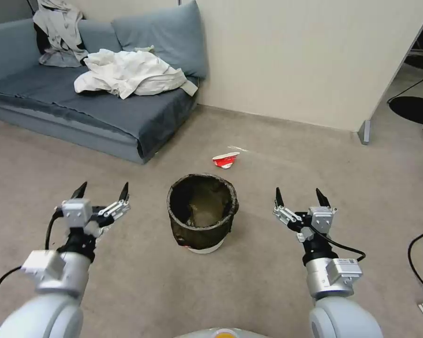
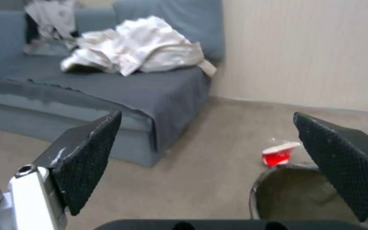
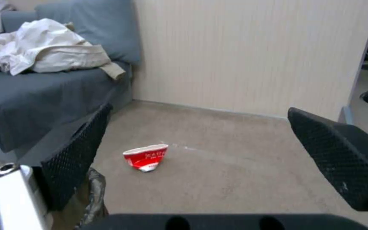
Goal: Pick up the trash can from the floor.
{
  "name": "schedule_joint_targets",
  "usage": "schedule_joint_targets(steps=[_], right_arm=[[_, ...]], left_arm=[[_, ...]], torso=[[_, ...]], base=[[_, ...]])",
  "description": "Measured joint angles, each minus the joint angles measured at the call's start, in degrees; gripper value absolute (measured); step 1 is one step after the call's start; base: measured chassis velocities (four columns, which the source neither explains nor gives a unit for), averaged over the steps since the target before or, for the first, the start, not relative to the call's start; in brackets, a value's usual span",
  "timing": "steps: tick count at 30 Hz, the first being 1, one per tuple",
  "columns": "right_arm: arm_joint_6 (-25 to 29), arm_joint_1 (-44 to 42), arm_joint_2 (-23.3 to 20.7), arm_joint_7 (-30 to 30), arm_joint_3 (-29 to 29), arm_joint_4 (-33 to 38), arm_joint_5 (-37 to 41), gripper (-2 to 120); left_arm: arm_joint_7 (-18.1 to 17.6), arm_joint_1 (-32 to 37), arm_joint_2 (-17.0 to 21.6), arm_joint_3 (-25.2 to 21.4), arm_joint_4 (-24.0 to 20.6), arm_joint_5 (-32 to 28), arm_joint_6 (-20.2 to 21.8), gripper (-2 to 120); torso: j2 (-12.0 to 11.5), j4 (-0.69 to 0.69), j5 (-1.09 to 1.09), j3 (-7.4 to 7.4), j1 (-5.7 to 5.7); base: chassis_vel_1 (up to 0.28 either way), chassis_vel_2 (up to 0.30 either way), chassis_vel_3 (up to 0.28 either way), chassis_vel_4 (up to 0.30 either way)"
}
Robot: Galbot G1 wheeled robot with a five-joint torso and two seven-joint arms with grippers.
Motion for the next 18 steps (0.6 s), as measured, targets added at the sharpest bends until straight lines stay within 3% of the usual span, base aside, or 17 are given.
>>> schedule_joint_targets(steps=[6, 11, 13, 18], right_arm=[[-1.3, 2.3, 0.1, 0.7, 0.7, -1.2, 0.2, 100], [-1.9, 3.1, 0.2, 0.9, 0.9, -1.6, 0.3, 100], [-2.2, 3.8, 0.5, 1.3, 1.0, -2.1, 1.2, 100], [-2.4, 4.1, 0.5, 1.5, 1.4, -2.6, 2.1, 100]], left_arm=[[-1.9, -6.4, 4.0, 5.3, 5.3, -0.7, 3.5, 100], [-4.0, -9.0, 5.0, 9.8, 7.3, -0.8, 5.0, 100], [-5.6, -11.5, 5.8, 14.9, 9.2, -0.9, 7.2, 100], [-8.6, -15.0, 6.1, 19.8, 11.9, -1.9, 9.9, 100]], torso=[[0.0, -0.01, 0.00, 0.00, 0.00], [0.0, -0.01, 0.00, 0.00, 0.00], [0.0, 0.00, 0.02, 0.00, 0.00], [0.0, 0.00, 0.01, 0.00, 0.00]], base=[[0.000, 0.000, 0.000, 0.000], [0.000, 0.000, 0.000, 0.000], [0.000, 0.000, 0.000, 0.000], [0.000, 0.000, 0.000, 0.000]])
